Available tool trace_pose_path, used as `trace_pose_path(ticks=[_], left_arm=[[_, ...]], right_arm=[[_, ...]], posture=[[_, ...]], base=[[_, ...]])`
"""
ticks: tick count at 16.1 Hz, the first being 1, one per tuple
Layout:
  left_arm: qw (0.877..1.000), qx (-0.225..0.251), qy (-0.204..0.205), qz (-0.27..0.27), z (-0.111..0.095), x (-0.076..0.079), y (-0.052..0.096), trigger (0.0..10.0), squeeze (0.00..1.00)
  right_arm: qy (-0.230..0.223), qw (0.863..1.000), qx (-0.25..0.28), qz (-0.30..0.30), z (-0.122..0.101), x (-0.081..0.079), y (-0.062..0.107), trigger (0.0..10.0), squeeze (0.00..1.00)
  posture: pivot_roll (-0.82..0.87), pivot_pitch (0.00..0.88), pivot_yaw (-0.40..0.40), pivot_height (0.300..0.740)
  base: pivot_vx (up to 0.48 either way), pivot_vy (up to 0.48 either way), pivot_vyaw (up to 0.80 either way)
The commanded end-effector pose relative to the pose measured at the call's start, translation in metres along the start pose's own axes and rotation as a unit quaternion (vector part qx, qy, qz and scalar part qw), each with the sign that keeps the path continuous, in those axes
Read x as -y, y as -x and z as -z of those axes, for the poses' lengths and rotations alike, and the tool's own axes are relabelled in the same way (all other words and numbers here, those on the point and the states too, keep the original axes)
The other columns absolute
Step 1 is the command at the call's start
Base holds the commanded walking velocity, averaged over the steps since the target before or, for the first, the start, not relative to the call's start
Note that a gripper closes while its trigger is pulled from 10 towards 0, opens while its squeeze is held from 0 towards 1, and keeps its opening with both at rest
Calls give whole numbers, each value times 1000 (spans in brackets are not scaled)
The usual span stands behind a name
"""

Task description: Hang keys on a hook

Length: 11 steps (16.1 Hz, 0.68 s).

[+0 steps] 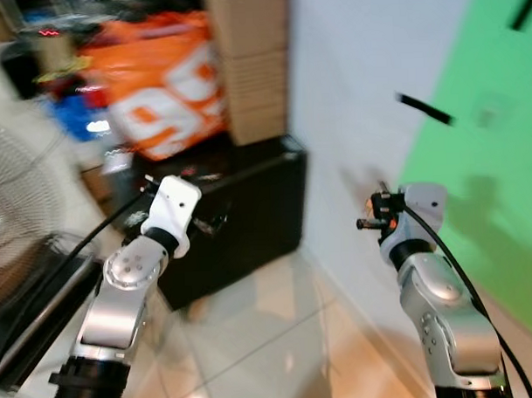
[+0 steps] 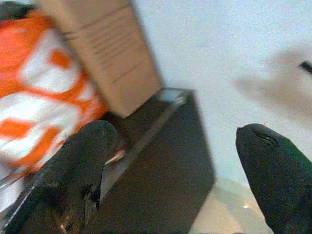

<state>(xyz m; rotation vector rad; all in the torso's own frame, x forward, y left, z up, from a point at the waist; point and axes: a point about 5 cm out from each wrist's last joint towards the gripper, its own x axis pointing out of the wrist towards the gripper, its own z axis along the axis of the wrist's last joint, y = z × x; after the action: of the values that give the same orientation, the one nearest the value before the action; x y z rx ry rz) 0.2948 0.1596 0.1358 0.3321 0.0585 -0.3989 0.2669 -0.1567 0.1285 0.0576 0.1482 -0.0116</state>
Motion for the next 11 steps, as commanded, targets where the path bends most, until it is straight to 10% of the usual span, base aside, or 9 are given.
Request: trace_pose_path(ticks=[1,11], left_arm=[[1000,0,-1,4,0,-3,1,10000,0],[998,-3,-6,67,2,-2,7,10000,0]], right_arm=[[-1,1000,5,-7,-3,-3,-2,10000,0],[-5,1000,5,-17,-1,-2,5,10000,0]], posture=[[-41,0,39,740],[-38,0,35,740]], base=[[330,0,-800],[317,0,-800]])
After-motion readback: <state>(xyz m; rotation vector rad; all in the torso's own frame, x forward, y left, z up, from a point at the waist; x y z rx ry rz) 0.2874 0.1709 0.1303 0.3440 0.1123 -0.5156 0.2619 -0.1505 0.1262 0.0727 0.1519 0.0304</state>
